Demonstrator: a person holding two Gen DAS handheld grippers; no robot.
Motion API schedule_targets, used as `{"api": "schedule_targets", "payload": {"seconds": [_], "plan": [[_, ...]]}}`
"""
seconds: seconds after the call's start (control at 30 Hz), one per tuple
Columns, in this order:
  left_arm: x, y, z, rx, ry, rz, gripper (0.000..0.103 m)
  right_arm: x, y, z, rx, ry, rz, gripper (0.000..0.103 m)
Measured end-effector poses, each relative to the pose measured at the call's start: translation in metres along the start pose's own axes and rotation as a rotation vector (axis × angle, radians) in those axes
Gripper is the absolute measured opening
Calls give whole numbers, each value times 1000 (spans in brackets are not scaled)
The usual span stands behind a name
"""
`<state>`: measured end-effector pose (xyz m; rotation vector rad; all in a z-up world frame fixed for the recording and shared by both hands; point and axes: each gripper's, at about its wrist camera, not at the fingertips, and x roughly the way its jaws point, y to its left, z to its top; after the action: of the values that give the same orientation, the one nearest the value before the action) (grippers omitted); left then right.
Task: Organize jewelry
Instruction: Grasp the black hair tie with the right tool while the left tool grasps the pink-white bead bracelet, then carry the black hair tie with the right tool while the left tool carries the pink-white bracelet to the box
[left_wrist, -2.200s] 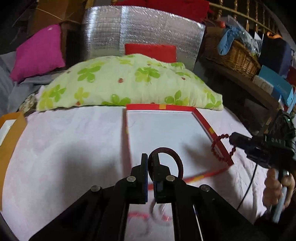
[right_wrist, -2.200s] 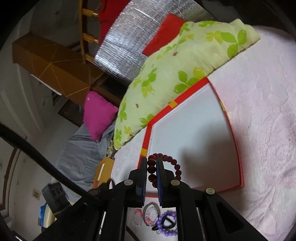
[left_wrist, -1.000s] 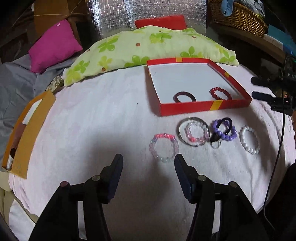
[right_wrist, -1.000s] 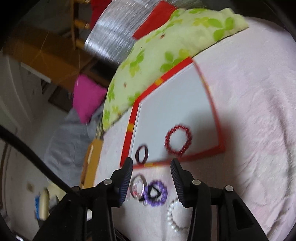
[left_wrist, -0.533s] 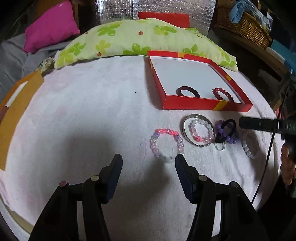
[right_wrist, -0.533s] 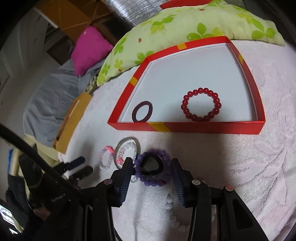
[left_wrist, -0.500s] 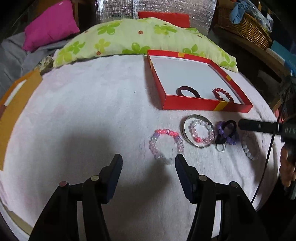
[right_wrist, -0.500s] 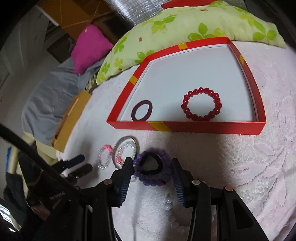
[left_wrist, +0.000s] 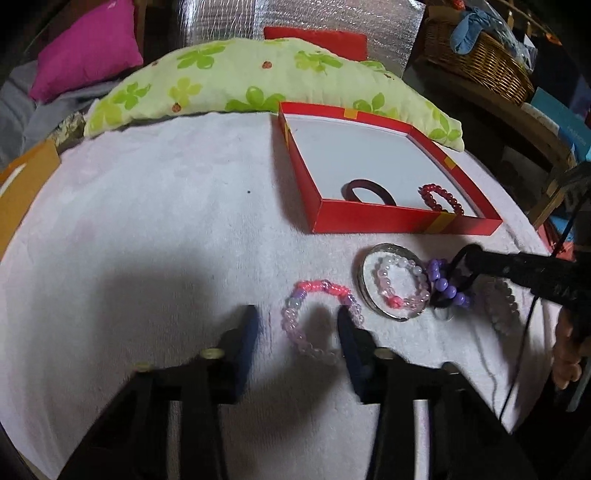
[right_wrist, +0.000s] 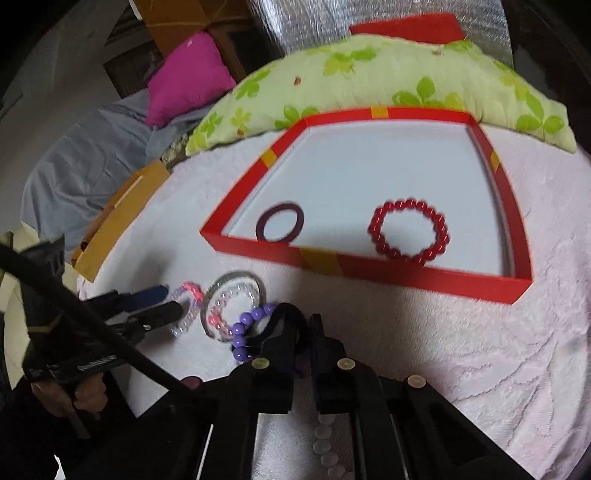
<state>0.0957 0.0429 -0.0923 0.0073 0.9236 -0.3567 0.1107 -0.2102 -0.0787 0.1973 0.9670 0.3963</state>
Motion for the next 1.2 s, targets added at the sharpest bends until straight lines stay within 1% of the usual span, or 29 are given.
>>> {"api": "schedule_targets", "payload": {"seconds": [0.1, 0.17, 0.3, 0.4, 0.5, 0.57, 0.67, 0.77, 0.8, 0.83, 0.87, 0.9, 0.93, 1.0, 1.07, 1.1, 1.13, 1.17, 1.2], "plan": [[1, 1, 1, 10, -14, 9, 11, -10, -6, 3, 45, -39, 18, 7], [1, 0, 1, 13, -21, 12, 10, -15, -11, 5, 75, -62, 32, 7], [-1, -1, 1, 31, -36, 25, 7, -29, -22, 11, 159, -122, 95, 7], [-7, -4, 1, 43, -68, 25, 7, -40, -29, 13, 208, -166, 136, 7], [-14, -3, 3, 40, -109, 28, 7, -48, -34, 13, 239, -189, 168, 7], [-16, 0, 4, 26, -116, 22, 7, -49, -36, 14, 251, -184, 178, 7], [-16, 1, 4, 29, -120, 45, 7, -45, -38, 15, 253, -155, 175, 7], [-14, 2, 4, 24, -102, 63, 8, -30, -40, 14, 270, -57, 162, 8], [-13, 2, 4, 24, -99, 68, 15, -25, -40, 13, 269, -27, 144, 8], [-12, 2, 4, 22, -92, 72, 24, -21, -39, 12, 262, -10, 126, 11], [-10, 3, 4, 13, -79, 81, 51, -18, -39, 11, 255, 5, 109, 19], [-10, 4, 3, 7, -76, 91, 65, -15, -38, 10, 249, 19, 92, 24], [-9, 5, 3, 6, -74, 105, 65, -12, -38, 9, 248, 27, 74, 35], [-6, 5, 3, 2, -59, 103, 65, -8, -39, 7, 244, 23, 47, 44], [2, 6, 1, -4, -20, 105, 65, -4, -37, 6, 216, 16, 14, 44], [5, 6, 1, -5, -7, 105, 61, -1, -35, 6, 198, 20, -9, 44], [5, 4, 0, 9, -13, 113, 57, 3, -34, 5, 183, 27, -29, 39], [4, 1, 0, 26, -21, 104, 40, 7, -32, 4, 163, 30, -48, 16], [3, -2, 0, 39, -25, 86, 25, 10, -27, 4, 125, 36, -72, 8]]}}
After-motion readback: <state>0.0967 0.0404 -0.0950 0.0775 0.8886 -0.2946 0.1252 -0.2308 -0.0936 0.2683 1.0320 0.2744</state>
